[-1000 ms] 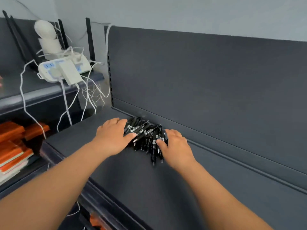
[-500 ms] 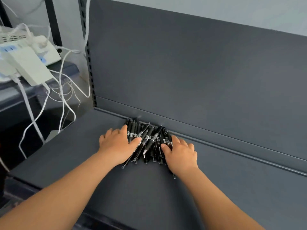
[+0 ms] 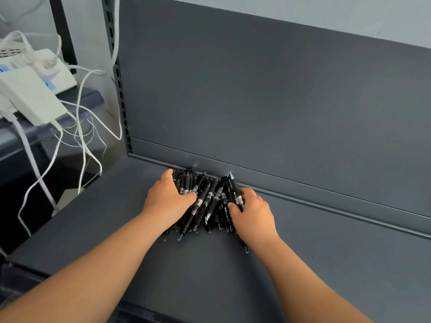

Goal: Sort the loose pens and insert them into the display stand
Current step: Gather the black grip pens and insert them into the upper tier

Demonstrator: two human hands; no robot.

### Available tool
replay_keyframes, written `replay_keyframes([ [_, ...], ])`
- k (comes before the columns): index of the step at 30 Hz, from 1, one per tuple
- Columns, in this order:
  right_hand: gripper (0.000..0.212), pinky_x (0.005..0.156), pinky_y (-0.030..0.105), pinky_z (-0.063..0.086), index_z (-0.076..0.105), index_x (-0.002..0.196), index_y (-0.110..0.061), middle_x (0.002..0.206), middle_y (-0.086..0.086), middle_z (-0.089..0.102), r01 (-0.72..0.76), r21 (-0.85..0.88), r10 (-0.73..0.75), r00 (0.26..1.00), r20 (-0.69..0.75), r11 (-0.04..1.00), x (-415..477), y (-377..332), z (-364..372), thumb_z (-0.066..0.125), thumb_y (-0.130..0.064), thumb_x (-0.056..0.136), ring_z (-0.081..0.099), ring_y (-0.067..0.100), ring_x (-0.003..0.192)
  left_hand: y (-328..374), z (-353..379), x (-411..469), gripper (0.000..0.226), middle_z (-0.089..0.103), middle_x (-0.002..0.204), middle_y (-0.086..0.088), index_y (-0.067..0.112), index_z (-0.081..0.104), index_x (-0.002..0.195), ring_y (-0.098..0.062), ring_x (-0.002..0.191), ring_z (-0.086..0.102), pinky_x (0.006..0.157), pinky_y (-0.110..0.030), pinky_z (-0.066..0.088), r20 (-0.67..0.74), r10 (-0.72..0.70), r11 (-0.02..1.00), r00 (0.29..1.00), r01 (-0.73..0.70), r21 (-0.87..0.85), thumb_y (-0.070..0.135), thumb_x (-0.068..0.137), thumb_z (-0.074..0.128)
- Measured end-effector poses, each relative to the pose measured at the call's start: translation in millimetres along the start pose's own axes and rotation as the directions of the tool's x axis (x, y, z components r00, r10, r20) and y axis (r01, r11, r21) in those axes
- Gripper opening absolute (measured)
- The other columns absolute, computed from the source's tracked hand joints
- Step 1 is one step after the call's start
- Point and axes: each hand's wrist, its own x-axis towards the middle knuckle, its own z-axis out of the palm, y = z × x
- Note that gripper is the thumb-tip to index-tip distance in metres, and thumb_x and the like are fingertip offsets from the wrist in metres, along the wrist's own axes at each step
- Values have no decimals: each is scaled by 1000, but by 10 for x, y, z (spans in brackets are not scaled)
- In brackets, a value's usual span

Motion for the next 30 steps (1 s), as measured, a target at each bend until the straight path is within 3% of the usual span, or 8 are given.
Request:
replay_keyframes([
  [4,31,89,36,45,50,123,-17,113,4,56,20,-1,-20,999,-42,1000,8,-15,24,52,-29,93,50,25,108,20,0,5,84,56,125,-11,23,20,147,-30,105,59,75,-36,48,-12,-52,997,999,51,-63,31,75,63],
  [9,31,87,34,43,50,125,-20,114,4,55,77,8,-76,994,-74,997,12,-16,67,51,-24,94,48,24,106,43,38,-38,77,37,144,-5,20,25,147,-25,124,45,95,-35,38,-49,25,996,998,-29,-83,28,81,65],
  [14,39,94,34,42,46,132,-21,122,2,53,114,5,-113,991,-72,993,12,-70,88,52,-23,94,47,23,114,6,18,-15,80,44,139,-5,21,25,146,-24,125,45,99,-36,39,-41,31,987,999,-37,-156,30,81,70],
  [17,36,90,33,43,48,130,-21,118,3,56,128,-14,-128,990,-60,992,25,-98,85,51,-21,94,50,24,111,42,17,-4,76,55,110,-1,21,26,145,-19,95,56,78,-30,45,-16,13,980,1000,-15,-200,26,83,69],
  [19,31,86,32,44,51,124,-21,113,2,58,120,7,-119,991,-57,993,43,-104,65,50,-18,93,53,23,106,54,21,13,72,51,97,5,21,27,144,-13,81,52,71,-28,40,0,7,974,1000,-7,-225,24,84,68],
  [23,32,79,30,46,54,120,-22,107,1,60,120,63,-116,992,-51,991,58,-118,36,48,-12,90,55,21,97,46,25,56,64,52,113,2,19,31,143,-13,86,50,75,-27,39,12,5,960,1000,-1,-278,21,88,64],
  [26,32,77,28,44,54,120,-23,106,-2,58,120,102,-115,992,-58,987,58,-112,5,48,-11,91,56,18,94,50,31,56,49,58,98,5,18,40,135,-8,74,53,59,-20,40,3,24,945,1000,-22,-325,15,90,59],
  [30,26,81,30,45,54,118,-22,107,-3,59,131,158,-117,989,-95,979,50,-93,-75,48,-15,94,56,16,94,103,2,58,41,56,88,9,18,45,131,-3,69,51,55,-15,37,-21,57,924,998,-60,-377,13,92,54],
])
